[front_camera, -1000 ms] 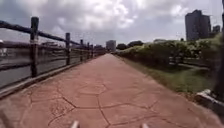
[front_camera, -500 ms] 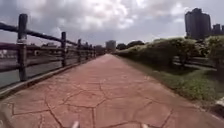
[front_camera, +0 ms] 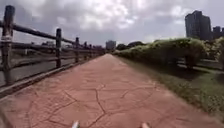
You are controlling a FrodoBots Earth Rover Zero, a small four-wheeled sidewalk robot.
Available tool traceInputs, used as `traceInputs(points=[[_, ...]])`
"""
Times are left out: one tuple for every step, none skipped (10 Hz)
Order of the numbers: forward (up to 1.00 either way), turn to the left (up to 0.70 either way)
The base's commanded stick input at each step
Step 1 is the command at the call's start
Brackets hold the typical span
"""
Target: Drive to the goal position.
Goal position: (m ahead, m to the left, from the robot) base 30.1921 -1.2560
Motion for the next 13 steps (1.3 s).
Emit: traceInputs(points=[[0.7, 0.0], [0.7, 0.0], [0.7, 0.0], [0.7, 0.0], [0.7, 0.0], [0.7, 0.0], [0.7, 0.0], [0.7, 0.0], [0.7, 0.0], [0.7, 0.0], [0.7, 0.0], [0.7, 0.0], [0.7, 0.0]])
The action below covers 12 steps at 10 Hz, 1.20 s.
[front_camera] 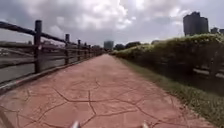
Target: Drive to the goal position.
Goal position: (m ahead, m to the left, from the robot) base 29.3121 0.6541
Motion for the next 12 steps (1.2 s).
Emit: traceInputs(points=[[0.7, 0.0], [0.7, 0.0], [0.7, 0.0], [0.7, 0.0], [0.7, 0.0], [0.7, 0.0], [0.7, 0.0], [0.7, 0.0], [0.7, 0.0], [0.7, 0.0], [0.7, 0.0], [0.7, 0.0]])
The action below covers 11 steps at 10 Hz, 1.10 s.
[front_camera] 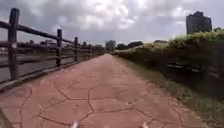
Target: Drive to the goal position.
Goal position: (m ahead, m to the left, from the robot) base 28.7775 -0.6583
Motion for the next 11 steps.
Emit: traceInputs(points=[[0.7, 0.0], [0.7, 0.0], [0.7, 0.0], [0.7, 0.0], [0.7, 0.0], [0.7, 0.0], [0.7, 0.0], [0.7, 0.0], [0.7, 0.0], [0.7, 0.0], [0.7, 0.0]])
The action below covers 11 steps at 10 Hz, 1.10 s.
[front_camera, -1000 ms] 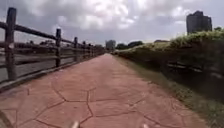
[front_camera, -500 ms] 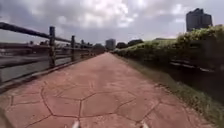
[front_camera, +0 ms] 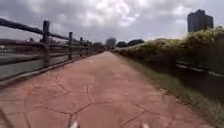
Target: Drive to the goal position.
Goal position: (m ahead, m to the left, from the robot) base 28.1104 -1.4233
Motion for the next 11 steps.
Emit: traceInputs(points=[[0.7, 0.0], [0.7, 0.0], [0.7, 0.0], [0.7, 0.0], [0.7, 0.0], [0.7, 0.0], [0.7, 0.0], [0.7, 0.0], [0.7, 0.0], [0.7, 0.0], [0.7, 0.0]])
